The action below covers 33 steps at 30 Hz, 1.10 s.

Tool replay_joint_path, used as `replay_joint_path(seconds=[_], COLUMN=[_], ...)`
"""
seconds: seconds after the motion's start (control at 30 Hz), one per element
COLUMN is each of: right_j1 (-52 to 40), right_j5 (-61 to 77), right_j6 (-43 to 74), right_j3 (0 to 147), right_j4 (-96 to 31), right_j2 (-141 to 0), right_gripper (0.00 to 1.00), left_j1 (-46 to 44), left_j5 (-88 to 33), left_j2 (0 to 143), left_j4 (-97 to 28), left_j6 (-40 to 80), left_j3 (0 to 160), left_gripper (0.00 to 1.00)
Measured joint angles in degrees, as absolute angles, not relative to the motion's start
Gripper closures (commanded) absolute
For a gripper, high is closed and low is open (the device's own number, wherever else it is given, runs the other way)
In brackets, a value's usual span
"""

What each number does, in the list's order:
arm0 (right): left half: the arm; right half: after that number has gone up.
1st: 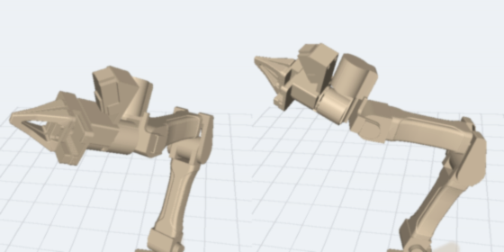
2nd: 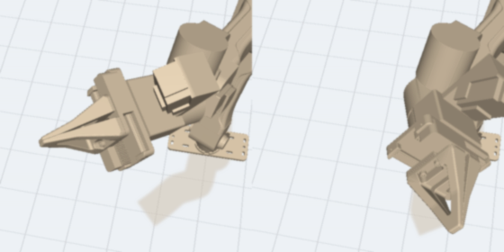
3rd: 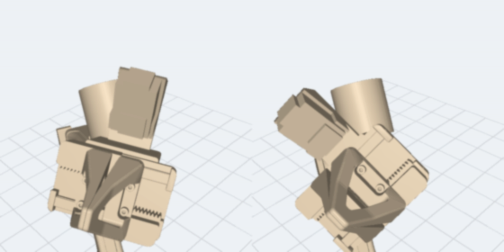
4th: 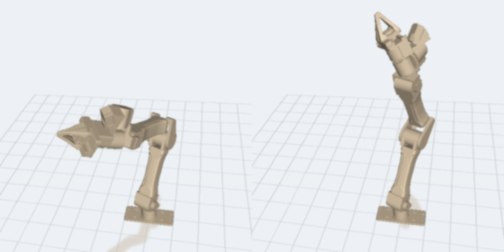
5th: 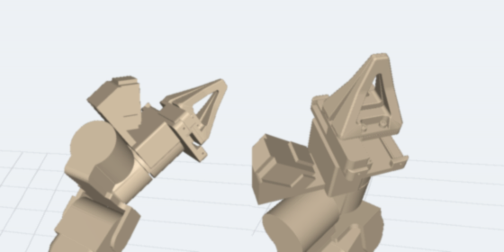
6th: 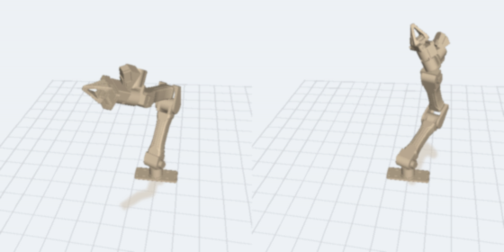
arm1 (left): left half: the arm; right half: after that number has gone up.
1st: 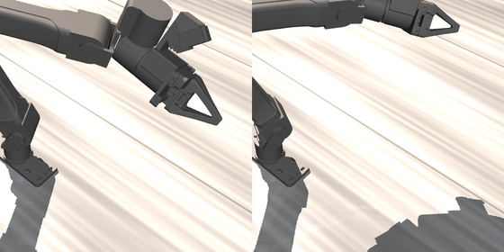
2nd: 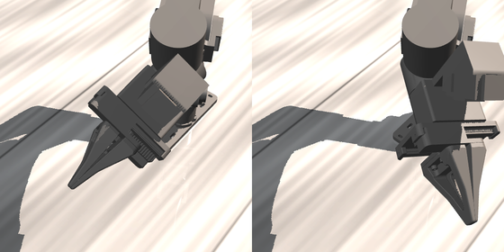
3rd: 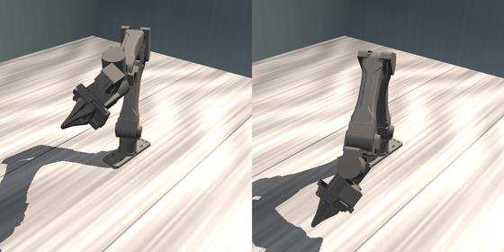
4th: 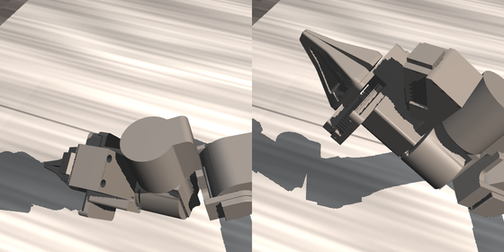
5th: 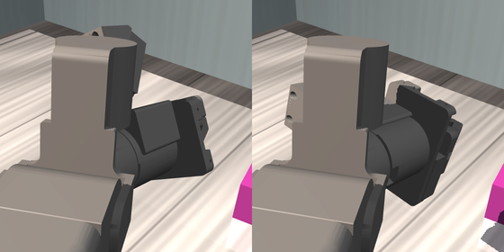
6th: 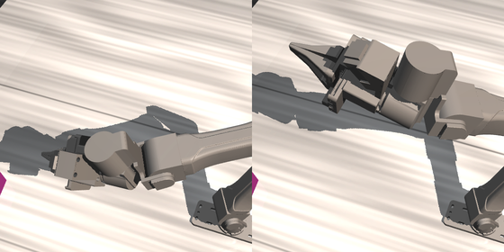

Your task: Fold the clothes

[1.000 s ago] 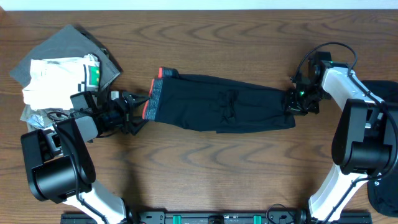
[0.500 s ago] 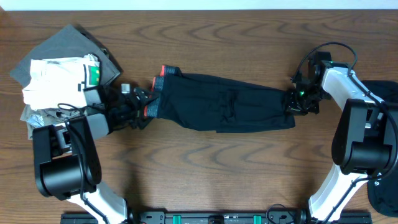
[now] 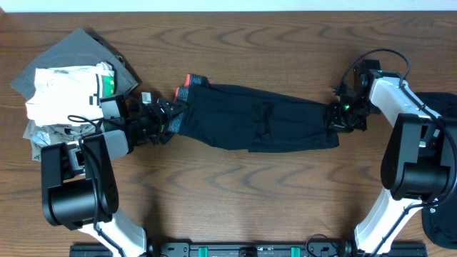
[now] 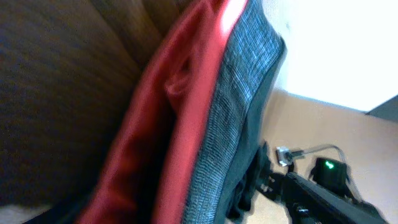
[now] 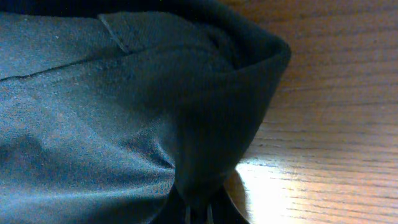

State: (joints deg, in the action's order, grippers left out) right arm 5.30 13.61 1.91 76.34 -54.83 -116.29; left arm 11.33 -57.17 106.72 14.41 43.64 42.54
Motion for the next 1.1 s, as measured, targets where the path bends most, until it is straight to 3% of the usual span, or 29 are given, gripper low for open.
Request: replay_joint_path(seconds=[0.17, 0.23, 0.27, 0.47, 0.83, 1.1], right_j1=[5.3, 5.3, 5.3, 5.3, 5.45, 7.11], right_j5=[13.5, 13.47, 13.47, 13.47, 11.75, 11.0], right_j6=[1.91, 1.91, 1.91, 1.91, 1.83, 1.78], right_j3=[76.34, 76.34, 76.34, 76.34, 78.89, 83.61], right_j4=[-55.02, -55.05, -55.05, -55.07, -59.81, -62.46], right_j2=[-116.29, -116.29, -116.29, -116.29, -115.48, -108.53], right_gripper=[0.98, 0.98, 0.98, 0.94, 0.73, 0.71], left_j1=[11.35, 11.35, 11.35, 11.33, 13.47, 16.56], left_j5=[-51.9, -50.68, -50.26, -49.12, -49.1, -47.68], left_j2=[107.07, 107.33, 107.46, 107.53, 102.54, 93.8], left_j4=[15.35, 15.42, 15.38, 15.59, 16.08, 13.34], left_j6=[43.72, 43.88, 43.99, 43.48, 41.06, 35.33], left_j3=[42.19, 42.02, 41.95, 41.89, 41.85, 41.91], left_gripper=[0.66, 0.89, 0.94, 0.94, 0.94, 0.94])
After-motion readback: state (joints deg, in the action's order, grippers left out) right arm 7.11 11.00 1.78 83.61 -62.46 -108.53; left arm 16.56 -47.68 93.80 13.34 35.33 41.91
